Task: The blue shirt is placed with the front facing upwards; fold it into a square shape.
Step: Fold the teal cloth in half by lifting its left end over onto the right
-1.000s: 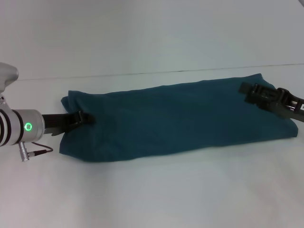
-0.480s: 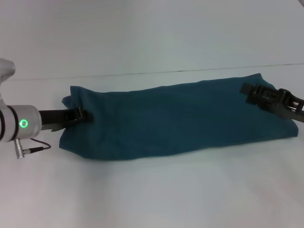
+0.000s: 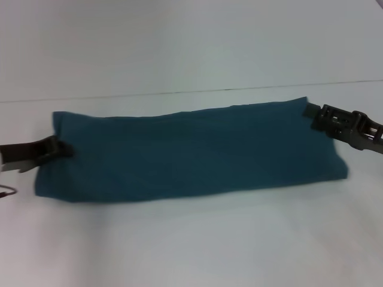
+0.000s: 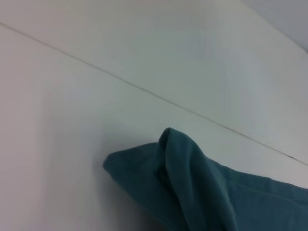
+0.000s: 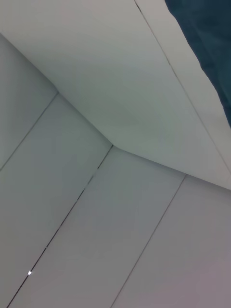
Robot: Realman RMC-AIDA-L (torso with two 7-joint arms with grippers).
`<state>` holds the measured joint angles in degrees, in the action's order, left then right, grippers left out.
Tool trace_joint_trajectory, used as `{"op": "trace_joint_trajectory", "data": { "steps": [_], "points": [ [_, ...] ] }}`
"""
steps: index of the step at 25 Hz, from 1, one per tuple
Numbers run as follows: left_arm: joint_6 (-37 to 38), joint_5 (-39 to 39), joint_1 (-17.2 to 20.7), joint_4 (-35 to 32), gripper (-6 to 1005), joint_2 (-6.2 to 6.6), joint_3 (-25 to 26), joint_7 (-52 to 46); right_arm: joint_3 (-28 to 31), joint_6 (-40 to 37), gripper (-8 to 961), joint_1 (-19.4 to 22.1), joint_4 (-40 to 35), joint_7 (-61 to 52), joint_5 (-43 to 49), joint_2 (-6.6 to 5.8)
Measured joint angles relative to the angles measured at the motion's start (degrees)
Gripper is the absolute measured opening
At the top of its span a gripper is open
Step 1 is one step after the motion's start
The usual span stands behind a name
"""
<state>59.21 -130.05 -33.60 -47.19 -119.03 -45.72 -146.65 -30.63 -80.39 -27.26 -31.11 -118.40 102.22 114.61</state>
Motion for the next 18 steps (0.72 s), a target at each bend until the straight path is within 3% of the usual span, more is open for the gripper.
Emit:
{"op": "trace_joint_trajectory", "data": {
  "steps": [9, 18],
  "points": [
    [-0.44, -11.87, -0.45, -1.26, 81, 1.57, 7.31, -0.08, 0.28, 0.14, 698, 0.01, 0.0, -0.02, 0.0, -0.05],
    [-1.49, -18.32, -1.26, -4.98, 82, 2.19, 7.59, 0.13, 0.76, 0.27, 698, 0.02, 0.0, 0.29, 0.0, -0.18]
  ]
}}
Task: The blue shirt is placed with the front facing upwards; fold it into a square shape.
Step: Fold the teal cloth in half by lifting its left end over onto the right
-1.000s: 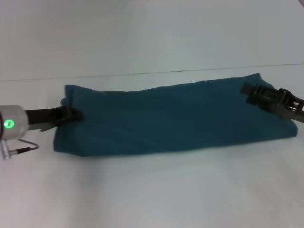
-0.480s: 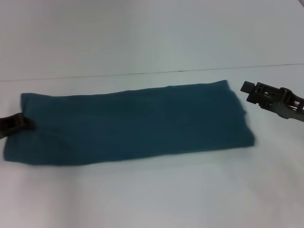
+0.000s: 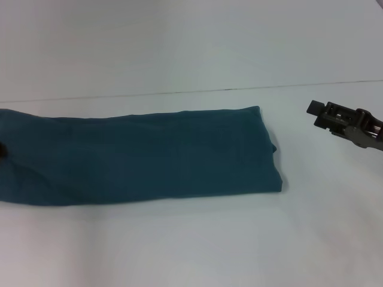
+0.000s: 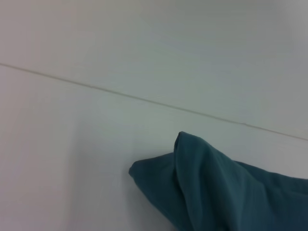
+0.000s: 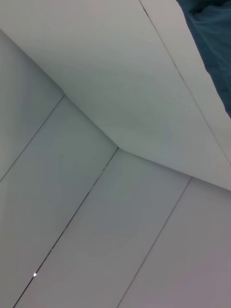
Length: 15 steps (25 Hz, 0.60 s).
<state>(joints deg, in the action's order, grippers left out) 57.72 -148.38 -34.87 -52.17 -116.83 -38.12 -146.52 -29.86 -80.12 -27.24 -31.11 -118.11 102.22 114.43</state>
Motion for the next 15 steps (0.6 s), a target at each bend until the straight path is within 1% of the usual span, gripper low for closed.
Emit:
{"op": "trace_joint_trajectory", "data": {
  "steps": [4, 7, 10, 12, 14, 15],
  "points": [
    [0.92, -0.05, -0.02, -0.69, 82, -0.14, -0.23, 0.01, 0.0, -0.14, 698, 0.0, 0.0, 0.06, 0.0, -0.01],
    [2.74, -0.09, -0.02, -3.03, 82, -0.7, -0.48, -0.43, 0.01, -0.14, 698, 0.0, 0.0, 0.07, 0.0, -0.07],
    [6.46, -0.29, 0.07, -8.7, 82, -2.06, -1.68, -2.59, -0.01, -0.18, 698, 0.0, 0.0, 0.08, 0.0, -0.09],
    [9.34, -2.28, 0.46, -15.62, 81, -3.71, -5.29, -6.18, -0.01, -0.24, 698, 0.04, 0.0, 0.08, 0.0, -0.09],
    [11.16, -4.53, 0.45, -20.09, 81, -4.65, -8.0, -8.43, -0.02, -0.25, 698, 0.05, 0.0, 0.08, 0.0, -0.06],
    [12.8, -6.36, 0.15, -23.71, 80, -5.35, -10.17, -10.07, -0.02, -0.26, 698, 0.05, 0.0, 0.08, 0.0, -0.04]
  ]
}}
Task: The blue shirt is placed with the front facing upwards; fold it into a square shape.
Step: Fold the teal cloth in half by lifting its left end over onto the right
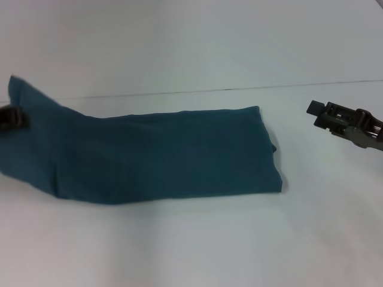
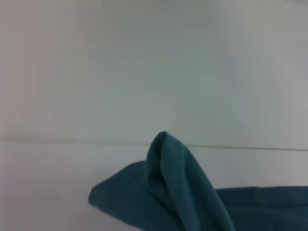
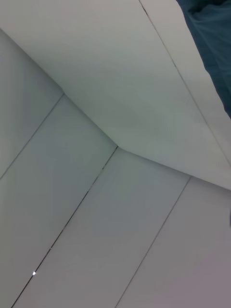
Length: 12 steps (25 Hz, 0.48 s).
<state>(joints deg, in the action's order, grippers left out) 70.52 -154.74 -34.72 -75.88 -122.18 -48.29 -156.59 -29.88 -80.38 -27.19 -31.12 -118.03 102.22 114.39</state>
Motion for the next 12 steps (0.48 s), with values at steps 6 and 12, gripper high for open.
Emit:
{"op": "trace_joint_trajectory", "data": {
  "steps": [6, 12],
  "points": [
    [7.48, -2.24, -4.4, -7.68, 79, -1.56, -2.85, -2.82, 0.0, -0.04, 698, 0.03, 0.0, 0.0, 0.0, 0.03],
    [9.9, -2.09, -7.14, -12.22, 79, -1.67, -8.98, -7.89, 0.0, -0.04, 698, 0.04, 0.0, 0.0, 0.04, 0.05]
  ]
}}
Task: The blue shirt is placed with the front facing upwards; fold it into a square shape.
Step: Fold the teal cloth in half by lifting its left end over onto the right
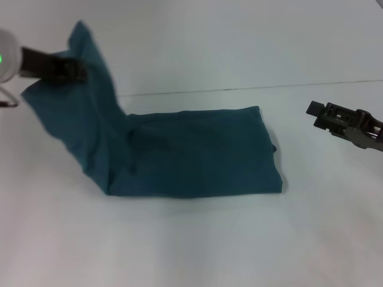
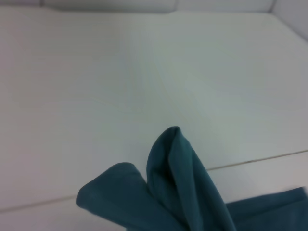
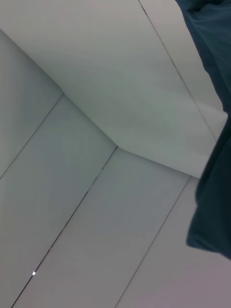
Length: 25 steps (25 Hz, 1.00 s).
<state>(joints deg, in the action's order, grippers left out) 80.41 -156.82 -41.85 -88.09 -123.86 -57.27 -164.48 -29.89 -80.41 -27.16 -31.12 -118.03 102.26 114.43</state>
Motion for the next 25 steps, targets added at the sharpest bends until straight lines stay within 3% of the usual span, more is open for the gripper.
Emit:
{"op": "trace_joint_trajectory", "data": {
  "steps": [8, 18, 25],
  "points": [
    [-1.4, 0.46, -3.99, -0.15, 80, -0.54, -8.68, -5.73, 0.0, 0.29, 698, -0.04, 0.0, 0.0, 0.05, 0.06],
    [-9.79, 1.46, -12.86, 17.45, 80, -0.86, -12.25, -6.12, -0.01, 0.4, 698, -0.24, 0.0, 0.0, 0.07, 0.18],
    [-13.56, 1.4, -16.7, 24.26, 79, -0.87, -12.21, -6.13, 0.0, 0.45, 698, -0.31, 0.0, 0.0, 0.04, 0.2]
  ]
}}
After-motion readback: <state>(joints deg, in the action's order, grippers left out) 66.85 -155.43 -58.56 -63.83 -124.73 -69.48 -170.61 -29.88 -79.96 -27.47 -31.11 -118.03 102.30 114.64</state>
